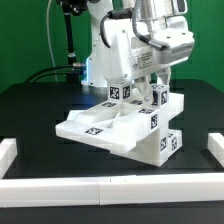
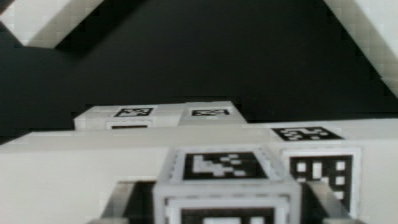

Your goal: Assemble chair

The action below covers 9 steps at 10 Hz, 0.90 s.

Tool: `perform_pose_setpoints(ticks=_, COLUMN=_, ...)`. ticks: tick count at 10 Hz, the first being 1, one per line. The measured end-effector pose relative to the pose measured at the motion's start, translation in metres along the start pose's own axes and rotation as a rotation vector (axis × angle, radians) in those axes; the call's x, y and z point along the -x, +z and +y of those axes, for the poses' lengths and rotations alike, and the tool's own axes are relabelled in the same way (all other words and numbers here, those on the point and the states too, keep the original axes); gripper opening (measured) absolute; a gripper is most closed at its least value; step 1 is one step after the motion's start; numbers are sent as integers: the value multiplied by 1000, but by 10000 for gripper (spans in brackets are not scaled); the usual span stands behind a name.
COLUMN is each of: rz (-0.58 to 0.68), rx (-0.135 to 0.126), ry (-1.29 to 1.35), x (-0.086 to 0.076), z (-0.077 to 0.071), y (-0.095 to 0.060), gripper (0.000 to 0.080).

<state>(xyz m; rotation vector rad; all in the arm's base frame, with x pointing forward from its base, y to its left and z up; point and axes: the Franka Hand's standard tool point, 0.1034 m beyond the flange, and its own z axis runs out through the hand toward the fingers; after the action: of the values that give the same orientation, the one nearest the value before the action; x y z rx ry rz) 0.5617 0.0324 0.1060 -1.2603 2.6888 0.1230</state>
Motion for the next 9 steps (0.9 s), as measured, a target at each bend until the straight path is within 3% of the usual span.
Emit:
perform_pose_setpoints(ticks=1, rz=0, rx=0, ry=-1, x=0, z=0, y=0, gripper=454)
perform_pose_setpoints(ticks=2, rz=0, rx=0, ry=-2, x=1, z=1, y=0, gripper=577)
perform_pose_setpoints(ticks=3, rz=-9, rx=0, ry=-10, x=6, z=3, y=-4, gripper=577)
perform_pose_setpoints(ticks=4, rz=-26, rx=-4, ry=-22, x=12, z=5, y=-13, gripper=635)
perform_pose_setpoints(ticks=7, rz=-98, rx=-27, ry=-32, x=27, z=3, y=-54, gripper=648)
perform_pose_setpoints(ticks=9, rz=-88, rx=-25, ry=-40, x=24, z=4, y=-49, gripper=649)
